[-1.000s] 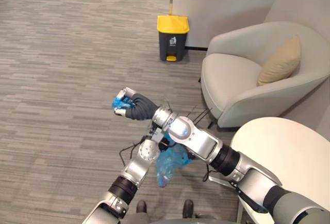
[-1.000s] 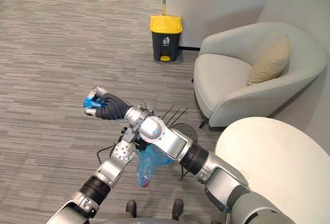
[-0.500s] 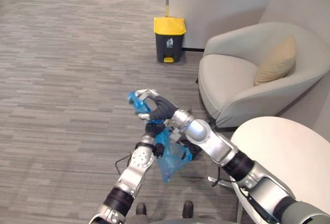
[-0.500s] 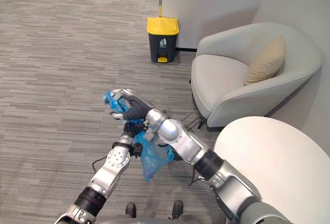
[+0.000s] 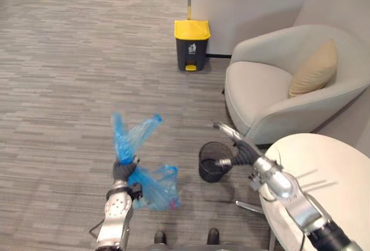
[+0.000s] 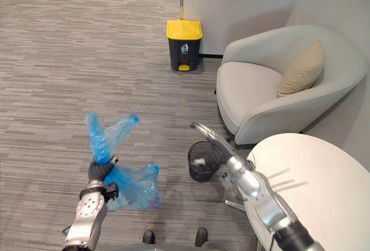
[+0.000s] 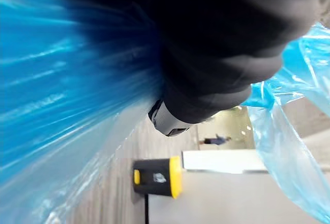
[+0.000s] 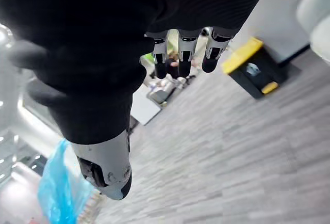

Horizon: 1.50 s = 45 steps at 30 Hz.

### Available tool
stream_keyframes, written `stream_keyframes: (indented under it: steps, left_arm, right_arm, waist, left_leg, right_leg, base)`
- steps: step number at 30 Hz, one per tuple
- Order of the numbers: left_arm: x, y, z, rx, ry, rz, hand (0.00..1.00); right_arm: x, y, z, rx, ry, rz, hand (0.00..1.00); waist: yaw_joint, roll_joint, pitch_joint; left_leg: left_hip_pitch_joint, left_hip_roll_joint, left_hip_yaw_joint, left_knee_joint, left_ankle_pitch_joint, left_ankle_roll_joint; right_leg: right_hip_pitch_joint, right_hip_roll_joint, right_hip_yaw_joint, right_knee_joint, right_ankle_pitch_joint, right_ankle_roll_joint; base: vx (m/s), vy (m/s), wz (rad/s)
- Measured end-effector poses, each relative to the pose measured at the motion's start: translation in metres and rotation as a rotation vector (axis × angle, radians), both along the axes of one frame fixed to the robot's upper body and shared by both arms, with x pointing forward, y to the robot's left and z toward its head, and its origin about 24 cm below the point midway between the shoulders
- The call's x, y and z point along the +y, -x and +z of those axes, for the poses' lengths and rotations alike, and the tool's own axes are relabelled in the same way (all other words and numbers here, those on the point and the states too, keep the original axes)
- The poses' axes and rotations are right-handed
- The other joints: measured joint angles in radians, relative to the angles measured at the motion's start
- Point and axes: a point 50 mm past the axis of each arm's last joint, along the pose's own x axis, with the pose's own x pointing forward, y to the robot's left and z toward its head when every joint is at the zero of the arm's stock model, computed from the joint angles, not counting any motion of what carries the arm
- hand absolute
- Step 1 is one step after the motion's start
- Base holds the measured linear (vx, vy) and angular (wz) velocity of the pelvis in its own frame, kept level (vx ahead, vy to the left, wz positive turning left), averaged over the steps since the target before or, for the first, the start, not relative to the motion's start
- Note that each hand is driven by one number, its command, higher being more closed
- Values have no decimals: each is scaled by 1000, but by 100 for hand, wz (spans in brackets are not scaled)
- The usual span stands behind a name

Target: Gather rubbish on tea table into small bin, then transfer packed bag to large trash can.

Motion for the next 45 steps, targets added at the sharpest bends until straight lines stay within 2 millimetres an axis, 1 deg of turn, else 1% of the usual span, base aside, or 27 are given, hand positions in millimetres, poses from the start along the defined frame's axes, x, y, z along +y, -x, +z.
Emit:
stream_keyframes:
  steps: [2, 5, 8, 10, 13, 15, 16, 17, 18, 19, 23, 26, 27, 29, 30, 32, 33, 35, 37, 38, 39, 40, 41, 42, 43, 44, 45]
  left_arm:
    - [0, 1, -5, 25, 11, -11, 100]
    - [0, 6, -14, 69, 26, -21, 100]
    - [10, 21, -28, 146, 35, 29, 100]
    - [17, 33, -34, 188, 44, 56, 100]
    - [22, 52, -40, 240, 51, 63, 100]
    - [28, 62, -42, 272, 40, 68, 100]
    - [29, 62, -42, 275, 35, 66, 100]
    - [32, 62, -41, 280, 28, 66, 100]
    - [35, 62, -41, 282, 19, 65, 100]
    - [42, 60, -37, 278, -4, 65, 100]
    - [44, 40, -31, 236, -15, 51, 100]
    - [42, 43, -31, 234, -13, 48, 100]
    - [33, 41, -34, 228, 16, 48, 100]
    - [16, 46, -39, 225, 76, 55, 100]
    - [13, 46, -40, 226, 86, 54, 100]
    - [6, 43, -39, 208, 102, 45, 100]
    - [4, 37, -33, 172, 102, 39, 100]
    - [1, 31, -25, 123, 104, 15, 100]
    - [-1, 26, -23, 108, 104, 1, 100]
    - [-5, 28, -24, 119, 105, -14, 100]
    - [-7, 31, -26, 129, 105, -22, 100]
    - [-8, 35, -31, 164, 101, -41, 100]
    - [-7, 34, -30, 162, 93, -46, 100]
    - [-12, 28, -26, 142, 93, -75, 100]
    - [-14, 25, -24, 132, 90, -92, 100]
    - [-15, 23, -24, 131, 82, -109, 100]
    - [-15, 23, -23, 132, 79, -115, 100]
  right_arm:
    - [-13, 7, -24, 101, -19, -106, 0]
    - [-32, 14, -49, 205, -38, -258, 0]
    - [-37, 23, -74, 322, -81, -384, 0]
    - [-36, 25, -84, 371, -116, -432, 0]
    - [-44, 38, -99, 445, -135, -514, 0]
    - [-51, 49, -105, 484, -135, -578, 0]
    - [-58, 51, -107, 496, -131, -610, 0]
    - [-59, 51, -108, 501, -139, -626, 0]
    - [-58, 51, -110, 510, -148, -633, 0]
    - [-57, 53, -113, 527, -171, -652, 0]
    - [-65, 58, -114, 522, -207, -727, 0]
    - [-67, 71, -117, 541, -200, -747, 0]
    - [-71, 74, -117, 541, -198, -761, 0]
    - [-72, 65, -103, 469, -207, -747, 0]
    - [-72, 59, -99, 444, -215, -743, 0]
    - [-68, 47, -88, 380, -257, -733, 0]
    - [-65, 41, -83, 349, -276, -723, 0]
    - [-62, 33, -76, 310, -292, -711, 0]
    - [-61, 25, -72, 286, -298, -707, 0]
    - [-62, 24, -75, 292, -291, -719, 0]
    - [-63, 26, -76, 301, -282, -723, 0]
    - [-50, 32, -87, 354, -313, -731, 0]
    - [-49, 34, -88, 360, -315, -733, 0]
    - [-46, 38, -91, 373, -298, -723, 0]
    - [-42, 38, -92, 378, -298, -714, 0]
    - [-40, 39, -93, 383, -302, -713, 0]
    - [-38, 38, -94, 388, -295, -703, 0]
  waist:
    - [-5, 5, 7]
    - [-31, 15, 16]
    - [-17, 4, 31]
    - [-14, 0, 38]
    - [-16, -9, 54]
    - [-28, -32, 64]
    - [-33, -29, 90]
    - [-46, -21, 106]
    - [-52, -8, 120]
    - [-53, -19, 132]
    - [-83, -19, 140]
    - [-107, -29, 129]
    - [-110, 15, 141]
    - [-52, 70, 140]
    - [-43, 72, 140]
    - [-27, 52, 151]
    - [-15, 36, 158]
    - [12, 1, 156]
    - [43, -8, 150]
    - [59, 5, 140]
    - [66, 18, 134]
    - [57, -37, 111]
    - [57, -42, 109]
    - [58, -56, 112]
    - [52, -61, 114]
    - [32, -59, 115]
    - [22, -55, 116]
  left_leg:
    - [-63, -1, 11, 38, -18, 17]
    - [-111, 63, 258, 112, -30, 40]
    - [-112, 53, 273, 151, -38, 22]
    - [-121, 39, 273, 202, -92, 37]
    - [-153, 10, 267, 344, -213, 57]
    - [-152, -26, 239, 381, -262, 71]
    - [-145, -30, 224, 400, -287, 90]
    - [-126, -26, 203, 402, -295, 102]
    - [-121, -22, 185, 401, -301, 103]
    - [-90, -9, 176, 378, -313, 100]
    - [-19, -7, 123, 342, -349, 68]
    - [70, 10, 108, 457, -420, -32]
    - [11, 69, 109, 658, -414, -17]
    - [-174, 202, 115, 1099, -264, 17]
    - [-204, 208, 113, 1145, -265, 16]
    - [-269, 197, 120, 1176, -272, 26]
    - [-296, 176, 140, 1144, -293, 56]
    - [-373, 112, 132, 977, -320, 59]
    - [-415, 32, 73, 689, -293, 30]
    - [-407, 0, 0, 500, -232, -1]
    - [-403, 2, -31, 455, -169, -9]
    - [-392, -16, 21, 584, -210, 22]
    - [-387, -17, 32, 601, -227, 29]
    - [-333, -11, 89, 636, -286, 51]
    - [-267, -14, 122, 643, -332, 72]
    - [-205, -13, 145, 635, -364, 82]
    - [-161, -13, 156, 620, -378, 86]
  right_leg:
    - [-18, -14, -66, 14, -7, -7]
    - [-29, -50, -167, 50, -36, 5]
    - [-16, -83, -182, 84, -54, 29]
    - [-17, -116, -180, 117, -81, 47]
    - [-44, -195, -181, 292, -198, 92]
    - [-66, -258, -161, 433, -260, 32]
    - [-170, -276, -50, 641, -211, -59]
    - [-241, -273, 3, 758, -177, -79]
    - [-262, -257, 24, 793, -213, -42]
    - [-302, -206, 35, 766, -272, -8]
    - [-365, -119, -14, 558, -264, 1]
    - [-315, -81, -29, 558, -234, -60]
    - [-274, -55, -55, 579, -263, -75]
    - [-172, 24, -38, 534, -313, -105]
    - [-145, 34, -27, 513, -316, -105]
    - [-32, 42, 3, 418, -317, -104]
    - [49, 40, 36, 349, -317, -104]
    - [139, 27, 88, 258, -319, -102]
    - [161, 0, 139, 247, -340, -71]
    - [178, -2, 179, 254, -375, -30]
    - [191, 2, 203, 259, -400, -9]
    - [175, -55, 269, 384, -469, 28]
    - [162, -62, 278, 424, -469, 28]
    - [94, -90, 318, 629, -436, 87]
    - [4, -112, 332, 871, -375, 190]
    - [-57, -119, 321, 1020, -375, 193]
    - [-89, -120, 304, 1084, -380, 158]
  base:
    - [-46, 26, 86]
    - [20, 70, 104]
    - [73, 132, 34]
    - [81, 172, 6]
    - [89, 187, 18]
    - [205, 174, 42]
    - [203, 149, 31]
    - [232, 150, 33]
    - [278, 81, 36]
    - [367, 33, 24]
    - [374, -54, 43]
    - [521, -160, 65]
    - [638, -202, 39]
    - [766, -194, -45]
    - [779, -140, -69]
    - [552, -75, -27]
    - [456, -29, -22]
    - [549, 46, -60]
    - [672, 200, -94]
    - [459, 194, -97]
    - [600, 293, -141]
    - [486, 220, -101]
    - [736, 331, -115]
    - [613, 256, -95]
    - [726, 296, -111]
    - [587, 222, -79]
    - [647, 179, -68]
